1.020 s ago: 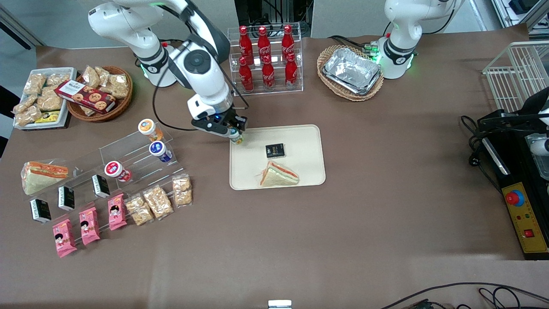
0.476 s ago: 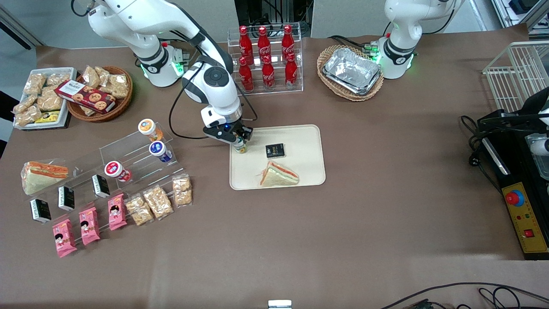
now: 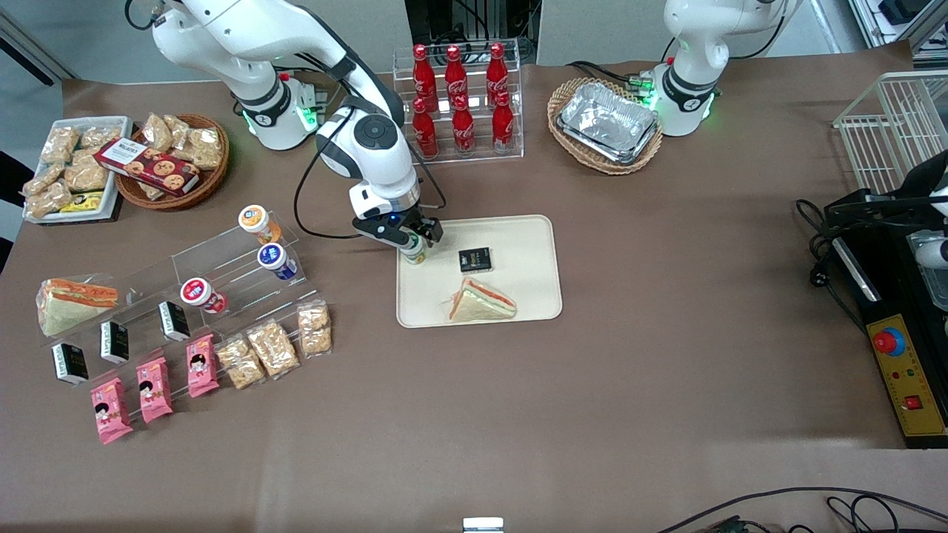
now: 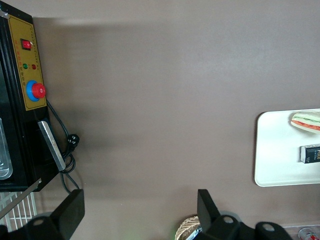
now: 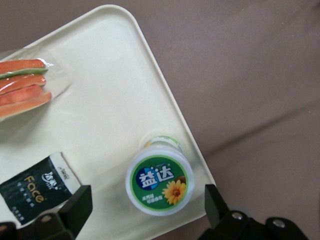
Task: Place green gum on tray
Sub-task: 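Lower the bottle onto the tray corner and open the right gripper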
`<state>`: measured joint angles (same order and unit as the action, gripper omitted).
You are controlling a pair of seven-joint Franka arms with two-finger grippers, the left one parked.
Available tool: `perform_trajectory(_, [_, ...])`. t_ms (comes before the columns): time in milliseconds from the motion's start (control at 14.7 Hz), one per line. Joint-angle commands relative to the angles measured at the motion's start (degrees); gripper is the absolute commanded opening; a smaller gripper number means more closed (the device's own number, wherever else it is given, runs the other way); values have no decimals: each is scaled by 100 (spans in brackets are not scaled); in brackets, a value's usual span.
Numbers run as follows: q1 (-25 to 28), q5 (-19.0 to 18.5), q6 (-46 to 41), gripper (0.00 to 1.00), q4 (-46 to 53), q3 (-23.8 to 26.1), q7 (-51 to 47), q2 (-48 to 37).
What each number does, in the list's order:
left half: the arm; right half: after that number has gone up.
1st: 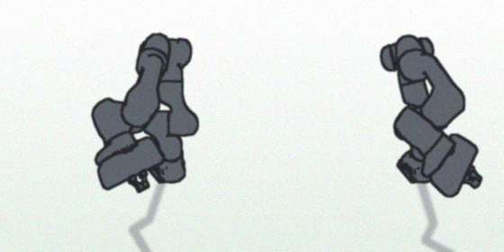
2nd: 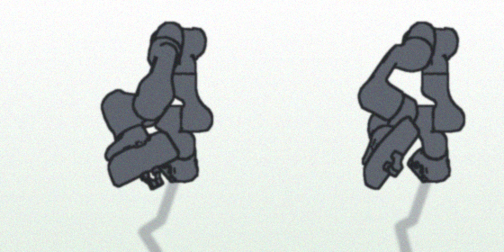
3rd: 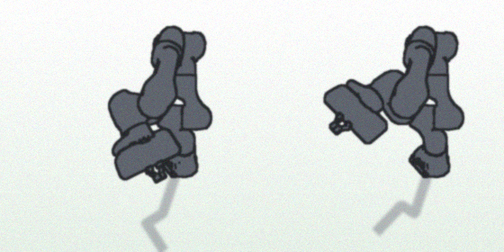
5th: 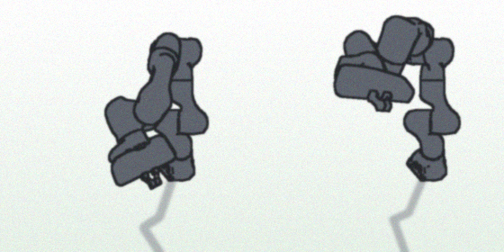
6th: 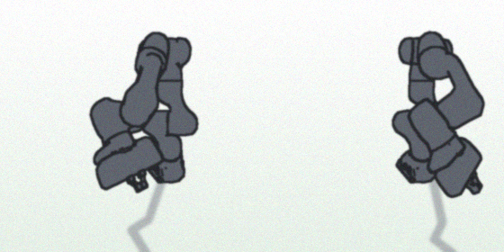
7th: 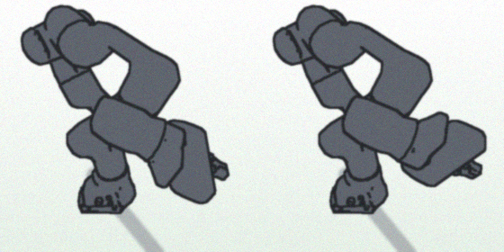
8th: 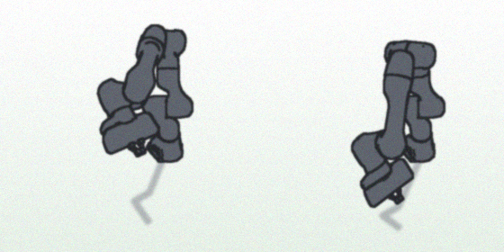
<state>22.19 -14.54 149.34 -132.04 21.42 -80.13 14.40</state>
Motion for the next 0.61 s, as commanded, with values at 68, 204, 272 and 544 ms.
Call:
perform_trajectory(68, [-22, -172, 34, 100, 82, -24, -143, -7])
perform_trajectory(204, [-83, -172, -19, 100, 108, -33, -38, -130])
perform_trajectory(272, [-101, -163, -97, 100, 108, -51, 93, -209])
perform_trajectory(544, [-259, -67, -807, 100, 432, -51, 577, -552])
